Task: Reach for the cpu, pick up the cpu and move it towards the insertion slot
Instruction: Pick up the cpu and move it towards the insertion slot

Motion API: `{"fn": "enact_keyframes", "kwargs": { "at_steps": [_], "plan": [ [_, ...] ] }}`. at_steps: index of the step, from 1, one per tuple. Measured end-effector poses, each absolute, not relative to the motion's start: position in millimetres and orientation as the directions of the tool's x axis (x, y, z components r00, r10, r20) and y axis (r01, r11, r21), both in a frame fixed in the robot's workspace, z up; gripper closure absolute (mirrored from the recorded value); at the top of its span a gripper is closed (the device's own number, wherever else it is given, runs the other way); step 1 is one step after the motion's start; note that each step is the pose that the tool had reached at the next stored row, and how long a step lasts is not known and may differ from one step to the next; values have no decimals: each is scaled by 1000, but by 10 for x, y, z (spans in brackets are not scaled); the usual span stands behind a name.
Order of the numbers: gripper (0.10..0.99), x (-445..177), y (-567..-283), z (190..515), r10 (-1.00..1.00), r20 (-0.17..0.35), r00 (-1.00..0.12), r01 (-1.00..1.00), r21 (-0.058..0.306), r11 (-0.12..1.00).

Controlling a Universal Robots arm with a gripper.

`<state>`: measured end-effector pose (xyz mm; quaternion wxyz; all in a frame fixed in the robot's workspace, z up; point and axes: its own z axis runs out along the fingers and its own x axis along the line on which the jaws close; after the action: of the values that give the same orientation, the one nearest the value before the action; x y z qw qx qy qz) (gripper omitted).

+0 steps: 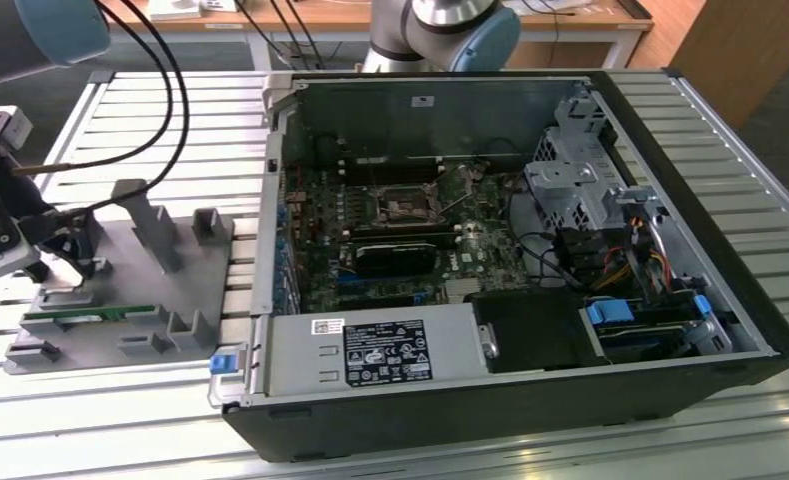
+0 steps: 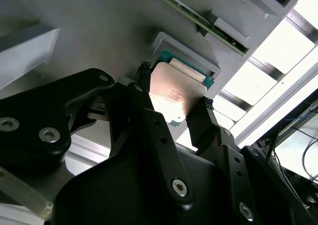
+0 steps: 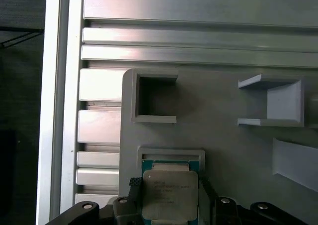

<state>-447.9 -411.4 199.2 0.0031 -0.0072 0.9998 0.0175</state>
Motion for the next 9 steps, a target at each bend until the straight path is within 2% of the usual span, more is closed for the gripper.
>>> {"fn": "enact_keyframes", "kwargs": {
  "at_steps": [9],
  "plan": [
    [549, -4479, -4114, 2063, -14, -7, -1000, -15, 35, 999]
  ]
}}
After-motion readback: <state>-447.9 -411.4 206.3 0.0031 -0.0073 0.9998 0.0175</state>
